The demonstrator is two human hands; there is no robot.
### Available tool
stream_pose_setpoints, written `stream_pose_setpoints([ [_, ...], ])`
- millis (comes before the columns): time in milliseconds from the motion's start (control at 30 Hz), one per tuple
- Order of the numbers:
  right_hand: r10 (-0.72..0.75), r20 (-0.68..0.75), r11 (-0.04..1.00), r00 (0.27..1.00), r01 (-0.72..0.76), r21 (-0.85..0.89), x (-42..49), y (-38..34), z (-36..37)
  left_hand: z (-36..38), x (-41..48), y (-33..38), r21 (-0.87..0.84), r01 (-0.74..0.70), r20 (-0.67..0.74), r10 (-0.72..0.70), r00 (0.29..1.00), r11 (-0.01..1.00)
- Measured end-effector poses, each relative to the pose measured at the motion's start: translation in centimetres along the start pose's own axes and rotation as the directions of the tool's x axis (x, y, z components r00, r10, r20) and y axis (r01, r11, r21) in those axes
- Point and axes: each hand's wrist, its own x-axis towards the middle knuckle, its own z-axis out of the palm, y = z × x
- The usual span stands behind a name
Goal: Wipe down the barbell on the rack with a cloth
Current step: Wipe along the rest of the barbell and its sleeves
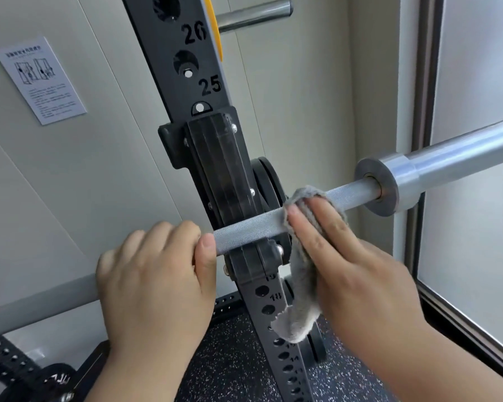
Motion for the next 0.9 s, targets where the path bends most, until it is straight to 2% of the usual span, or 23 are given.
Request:
stream_pose_setpoints([
  [100, 0.145, -0.068, 0.989, 0.987, -0.145, 0.008, -0.2, 0.1, -0.1, 0.5, -0.8, 0.8, 0.039, 0.053, -0.018, -0.052, 0.998, 0.998],
  [200, 0.061, 0.053, 0.997, 0.997, -0.063, 0.044, -0.8, -1.6, 0.8, 0.7, -0.7, 0.9, 0.038, 0.058, -0.016, -0.058, 0.998, 0.998],
  [300, -0.014, 0.086, 0.999, 0.996, 0.012, 0.033, -0.8, -0.6, 0.2, 0.5, -0.1, 0.4, 0.014, 0.042, -0.001, -0.042, 0.999, 0.999],
  [433, 0.075, 0.077, 0.994, 0.994, -0.068, -0.083, -0.1, 1.2, -0.6, 0.4, 0.7, 0.4, 0.009, 0.027, 0.004, -0.027, 1.0, 1.0],
  [533, 0.106, 0.155, 0.994, 0.982, -0.108, -0.001, 0.2, -1.5, 0.3, 0.4, 0.9, 0.5, -0.007, 0.027, -0.017, -0.027, 0.999, 1.0],
  [600, 0.079, 0.125, 0.99, 0.989, -0.092, 0.104, 0.2, -2.9, 0.4, 0.3, 1.1, 0.4, -0.014, 0.014, -0.024, -0.015, 1.0, 1.0],
  [700, 0.021, 0.063, 1.0, 0.998, -0.022, 0.015, 0.6, -1.2, -0.6, 0.2, 1.3, 0.3, -0.003, 0.001, -0.012, -0.001, 1.0, 1.0],
  [767, 0.084, 0.052, 0.996, 0.995, -0.084, -0.006, 0.8, 0.0, -0.9, 0.2, 1.4, 0.2, 0.0, -0.004, -0.017, 0.004, 1.0, 1.0],
  [833, 0.167, -0.016, 0.985, 0.986, -0.166, 0.05, 0.9, -0.6, -0.5, 0.2, 1.4, 0.2, -0.001, -0.006, -0.018, 0.006, 1.0, 1.0],
  [900, 0.135, -0.002, 0.986, 0.991, -0.134, 0.094, 0.8, -2.3, 0.4, 0.2, 1.3, 0.2, -0.002, -0.001, -0.016, 0.001, 1.0, 1.0],
])
